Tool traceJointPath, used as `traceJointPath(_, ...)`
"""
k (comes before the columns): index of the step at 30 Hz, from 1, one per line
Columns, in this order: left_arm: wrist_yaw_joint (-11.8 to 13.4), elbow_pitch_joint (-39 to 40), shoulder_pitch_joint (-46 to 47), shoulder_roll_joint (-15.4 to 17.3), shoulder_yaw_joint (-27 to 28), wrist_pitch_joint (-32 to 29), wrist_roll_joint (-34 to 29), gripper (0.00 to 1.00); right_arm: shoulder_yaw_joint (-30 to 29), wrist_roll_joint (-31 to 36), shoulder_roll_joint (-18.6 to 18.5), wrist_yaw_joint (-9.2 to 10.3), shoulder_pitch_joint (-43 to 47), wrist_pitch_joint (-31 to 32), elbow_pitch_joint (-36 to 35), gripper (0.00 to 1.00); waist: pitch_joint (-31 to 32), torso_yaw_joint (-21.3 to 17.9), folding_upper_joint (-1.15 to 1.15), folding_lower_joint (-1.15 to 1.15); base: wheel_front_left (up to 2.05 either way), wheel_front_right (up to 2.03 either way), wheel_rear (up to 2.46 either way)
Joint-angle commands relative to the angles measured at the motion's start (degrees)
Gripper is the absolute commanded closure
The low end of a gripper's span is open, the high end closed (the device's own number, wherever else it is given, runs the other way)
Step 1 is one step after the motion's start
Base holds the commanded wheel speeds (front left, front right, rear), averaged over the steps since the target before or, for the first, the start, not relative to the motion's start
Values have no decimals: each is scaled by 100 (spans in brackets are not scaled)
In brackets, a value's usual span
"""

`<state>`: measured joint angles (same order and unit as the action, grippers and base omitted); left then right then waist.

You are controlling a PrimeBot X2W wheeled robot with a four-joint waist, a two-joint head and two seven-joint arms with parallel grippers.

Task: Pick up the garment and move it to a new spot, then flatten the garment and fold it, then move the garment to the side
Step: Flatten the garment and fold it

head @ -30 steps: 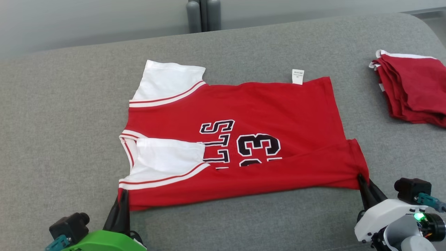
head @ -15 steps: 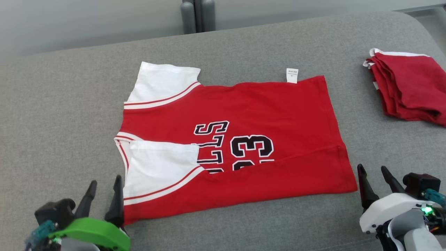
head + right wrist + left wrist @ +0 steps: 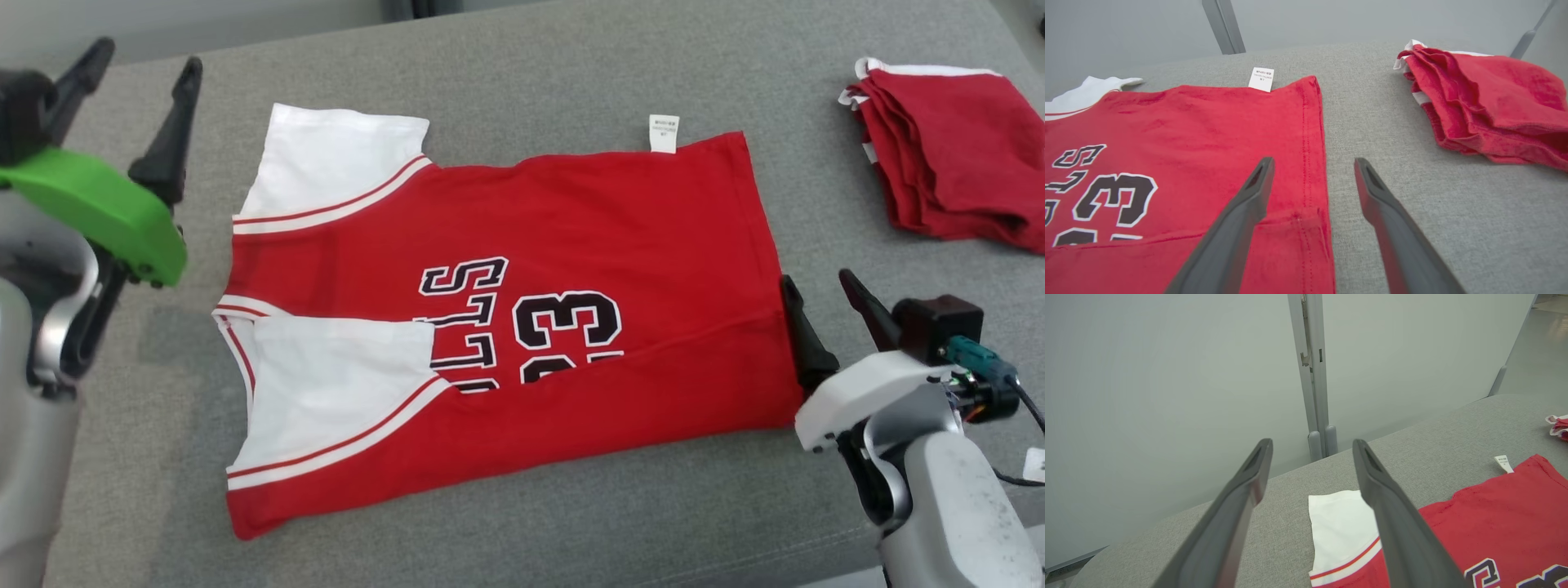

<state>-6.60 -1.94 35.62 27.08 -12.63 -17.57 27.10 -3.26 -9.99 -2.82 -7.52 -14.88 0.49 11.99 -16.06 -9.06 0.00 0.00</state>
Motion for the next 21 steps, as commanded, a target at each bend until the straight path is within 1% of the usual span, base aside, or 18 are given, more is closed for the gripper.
traceJointPath(1, -43, -152, 347, 121, -100, -117, -1, 0, 93, 7, -17, 7, -151, 2, -23, 0, -429, -264, 0, 0, 0, 0, 0)
traceJointPath(4, -85, -510, 938, 267, -337, -402, 161, 0, 299, -21, -16, 7, -400, -25, -46, 0, -731, -424, 0, 0, 0, 0, 0)
traceJointPath(9, -97, -1012, 1696, 651, -748, -797, 385, 0, 718, -57, -16, 7, -859, -60, -70, 0, -1322, -753, 0, 0, 0, 0, 0)
traceJointPath(14, -86, -1481, 2079, 964, -1101, -1021, 744, 0, 940, -71, -14, 7, -1240, -167, -13, 0, -1743, -1033, 0, 0, 0, 0, 0)
traceJointPath(17, -83, -1723, 2201, 1055, -1209, -1122, 990, 0, 1026, -124, -12, 7, -1373, -215, 26, 0, -1900, -1133, 0, 0, 0, 0, 0)
traceJointPath(21, -84, -1989, 2294, 1204, -1362, -1220, 1155, 0, 1073, -273, -11, 7, -1476, -311, 81, 0, -2036, -1248, 0, 0, 0, 0, 0)
